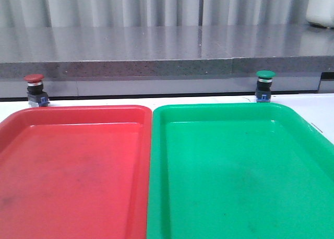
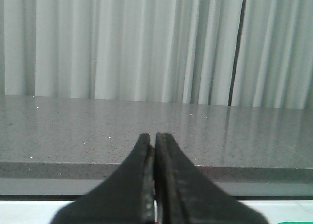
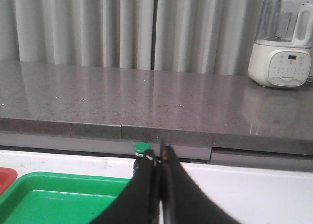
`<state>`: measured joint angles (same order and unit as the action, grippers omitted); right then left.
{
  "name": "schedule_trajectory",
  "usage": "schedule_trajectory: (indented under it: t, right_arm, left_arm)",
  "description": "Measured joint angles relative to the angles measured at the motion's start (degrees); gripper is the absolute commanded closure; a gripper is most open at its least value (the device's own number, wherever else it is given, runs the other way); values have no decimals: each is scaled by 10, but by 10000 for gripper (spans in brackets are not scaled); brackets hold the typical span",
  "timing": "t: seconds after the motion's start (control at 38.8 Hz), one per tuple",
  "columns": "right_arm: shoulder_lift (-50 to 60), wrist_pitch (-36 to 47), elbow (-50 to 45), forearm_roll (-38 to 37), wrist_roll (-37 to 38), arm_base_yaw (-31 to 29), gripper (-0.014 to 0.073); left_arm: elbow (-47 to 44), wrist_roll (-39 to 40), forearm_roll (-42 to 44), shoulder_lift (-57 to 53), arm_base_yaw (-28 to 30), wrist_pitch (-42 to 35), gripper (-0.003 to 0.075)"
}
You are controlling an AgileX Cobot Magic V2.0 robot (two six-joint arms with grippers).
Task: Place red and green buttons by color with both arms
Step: 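Move the left gripper toward the red push-button behind the red tray, then grasp the red push-button with the left gripper and lift it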
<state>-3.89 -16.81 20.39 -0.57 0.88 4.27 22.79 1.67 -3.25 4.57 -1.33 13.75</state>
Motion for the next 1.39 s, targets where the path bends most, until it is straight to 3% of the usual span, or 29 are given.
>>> schedule_trajectory:
  t: [0.21, 0.49, 0.54, 0.57, 0.62, 0.64, 0.7, 0.75, 0.8, 1.0, 1.39]
  right_arm:
    - [-150, -65, 88, -2, 0, 0, 662]
    - [-285, -74, 88, -2, 0, 0, 659]
    - [-301, -76, 88, -2, 0, 0, 622]
    - [-308, -76, 88, -2, 0, 0, 578]
    - [-318, -77, 88, -2, 0, 0, 408]
    - [-323, -77, 88, -2, 0, 0, 323]
    - [-330, -77, 88, -2, 0, 0, 149]
    - [-333, -77, 88, -2, 0, 0, 74]
    - [-335, -77, 88, -2, 0, 0, 65]
    - [-334, -77, 88, -2, 0, 0, 65]
    - [-334, -77, 88, -2, 0, 0, 65]
  left_arm:
    - [115, 0, 0, 140, 0, 130, 740]
    - [115, 0, 0, 251, 0, 156, 739]
    - [115, 0, 0, 265, 0, 156, 734]
    - [115, 0, 0, 273, 0, 156, 713]
    - [115, 0, 0, 284, 0, 156, 624]
    - [115, 0, 0, 289, 0, 156, 562]
    - [115, 0, 0, 301, 0, 152, 365]
    - [115, 0, 0, 309, 0, 148, 226]
    - [115, 0, 0, 320, 0, 142, 167]
    - [168, 0, -11, 428, 0, 126, 166]
    - [422, 0, -1, 831, 0, 118, 166]
